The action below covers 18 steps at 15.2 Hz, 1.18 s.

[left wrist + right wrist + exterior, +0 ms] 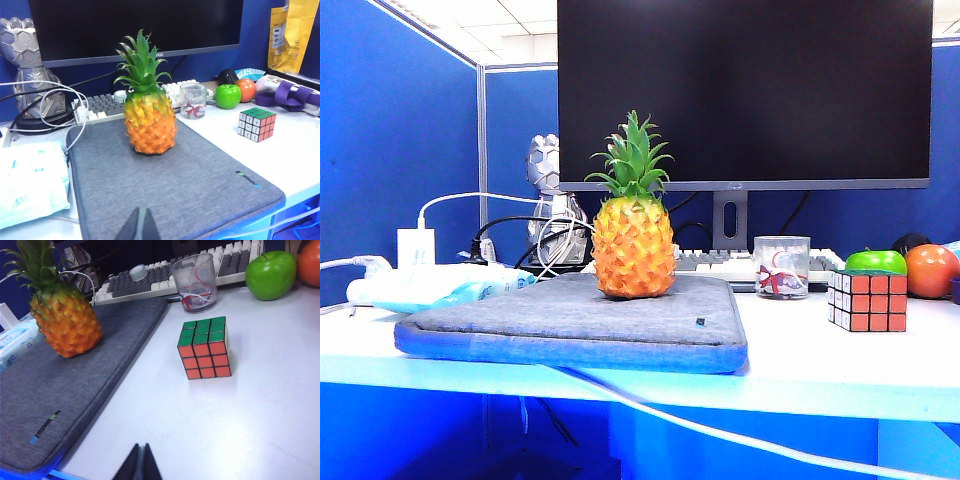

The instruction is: Rotate the Rubik's Cube so that its red face is facing towards you.

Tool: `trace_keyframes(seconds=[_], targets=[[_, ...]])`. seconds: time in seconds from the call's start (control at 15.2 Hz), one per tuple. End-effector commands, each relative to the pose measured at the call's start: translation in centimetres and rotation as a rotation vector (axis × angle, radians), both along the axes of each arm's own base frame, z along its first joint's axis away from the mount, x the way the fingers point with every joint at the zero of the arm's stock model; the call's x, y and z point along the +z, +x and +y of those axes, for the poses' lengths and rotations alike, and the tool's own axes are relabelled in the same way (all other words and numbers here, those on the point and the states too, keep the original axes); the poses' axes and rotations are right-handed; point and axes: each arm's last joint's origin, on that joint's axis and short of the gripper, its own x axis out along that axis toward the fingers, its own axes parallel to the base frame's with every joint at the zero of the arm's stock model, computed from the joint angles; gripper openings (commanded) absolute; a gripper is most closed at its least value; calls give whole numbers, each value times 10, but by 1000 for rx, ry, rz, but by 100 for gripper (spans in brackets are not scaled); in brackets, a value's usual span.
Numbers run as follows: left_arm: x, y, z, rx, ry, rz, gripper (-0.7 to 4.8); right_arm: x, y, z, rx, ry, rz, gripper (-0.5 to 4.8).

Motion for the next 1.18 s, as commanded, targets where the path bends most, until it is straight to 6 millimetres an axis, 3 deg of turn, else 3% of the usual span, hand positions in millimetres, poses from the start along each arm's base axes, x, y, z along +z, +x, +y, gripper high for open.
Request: trace_keyframes(seconds=[0.07, 0.2, 0.33, 0.52, 0.72, 0.79, 0.92, 1.05, 1.18], targets=[[1, 0, 0, -5, -91, 55, -2, -1, 1, 0, -2, 3, -8, -5], [1, -1, 0, -33, -133, 84, -2, -1, 1, 0, -2, 3, -9, -6], [8, -4, -3, -175, -154, 56, -3, -1, 1, 0, 1, 11, -12, -6], [17, -3, -3, -185, -246, 124, -3, 10, 1, 0, 4, 82, -106, -5], [63, 10, -8, -161, -188, 138, -3, 22, 0, 1, 33, 81, -215, -6], [91, 35, -16, -174, -115, 182, -2, 21, 0, 1, 27, 84, -201, -6], [114, 71, -32, -288, -50, 278, -2, 30, -2, 1, 16, 101, -214, -6], [136, 118, -52, -380, 19, 369, -2, 61, -11, -2, -69, 42, -262, -6], [156, 150, -64, -369, 72, 352, 0, 84, -12, -4, -150, 14, -271, -5]])
